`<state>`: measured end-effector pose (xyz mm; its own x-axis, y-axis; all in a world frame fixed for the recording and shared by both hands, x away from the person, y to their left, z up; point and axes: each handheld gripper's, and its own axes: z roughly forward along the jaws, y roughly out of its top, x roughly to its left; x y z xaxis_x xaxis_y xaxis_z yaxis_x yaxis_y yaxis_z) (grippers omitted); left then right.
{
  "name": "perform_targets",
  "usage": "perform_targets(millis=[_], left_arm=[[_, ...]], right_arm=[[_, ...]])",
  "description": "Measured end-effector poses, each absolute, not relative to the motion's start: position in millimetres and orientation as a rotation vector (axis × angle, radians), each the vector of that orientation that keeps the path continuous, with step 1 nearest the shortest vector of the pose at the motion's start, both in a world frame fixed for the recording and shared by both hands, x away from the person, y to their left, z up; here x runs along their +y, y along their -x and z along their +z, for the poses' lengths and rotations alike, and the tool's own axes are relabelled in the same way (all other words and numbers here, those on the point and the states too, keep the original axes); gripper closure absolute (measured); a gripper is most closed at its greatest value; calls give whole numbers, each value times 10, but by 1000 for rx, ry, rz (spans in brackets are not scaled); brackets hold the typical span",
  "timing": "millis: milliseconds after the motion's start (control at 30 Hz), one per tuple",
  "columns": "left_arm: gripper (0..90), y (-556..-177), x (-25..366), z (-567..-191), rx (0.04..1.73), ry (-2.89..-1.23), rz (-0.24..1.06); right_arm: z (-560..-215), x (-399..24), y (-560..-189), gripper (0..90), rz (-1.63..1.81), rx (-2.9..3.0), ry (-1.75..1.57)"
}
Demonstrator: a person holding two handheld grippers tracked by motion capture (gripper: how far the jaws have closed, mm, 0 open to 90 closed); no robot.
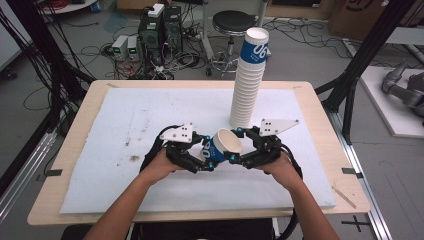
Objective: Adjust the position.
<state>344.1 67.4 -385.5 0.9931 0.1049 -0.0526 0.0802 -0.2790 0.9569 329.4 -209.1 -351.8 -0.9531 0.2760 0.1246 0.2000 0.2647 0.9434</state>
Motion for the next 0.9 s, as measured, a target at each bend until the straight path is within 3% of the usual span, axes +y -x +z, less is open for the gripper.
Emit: perform_targets(millis=[133,233,500,700,900], left_arm=[[202,-3427,637,-3872,160,-1909,59],[296,-3433,618,-3900,126,-1924,41],[299,-3457,643,-3901,147,-1813,-19],[284,-3421,584,-3938,143,-1884,13],[300,-3446,602,-3936,149,-1828,10]], right_arm=[[-3505,-2070,-3280,235,1728,2470,-412],[-3507,-2045,-3276,236,1696,2483,-402],[-3500,-2052,-3266,168,1828,2370,-465],[-3493,-2022,-3243,230,1725,2439,-388],[-3499,-1981,-3231,179,1785,2378,-435]])
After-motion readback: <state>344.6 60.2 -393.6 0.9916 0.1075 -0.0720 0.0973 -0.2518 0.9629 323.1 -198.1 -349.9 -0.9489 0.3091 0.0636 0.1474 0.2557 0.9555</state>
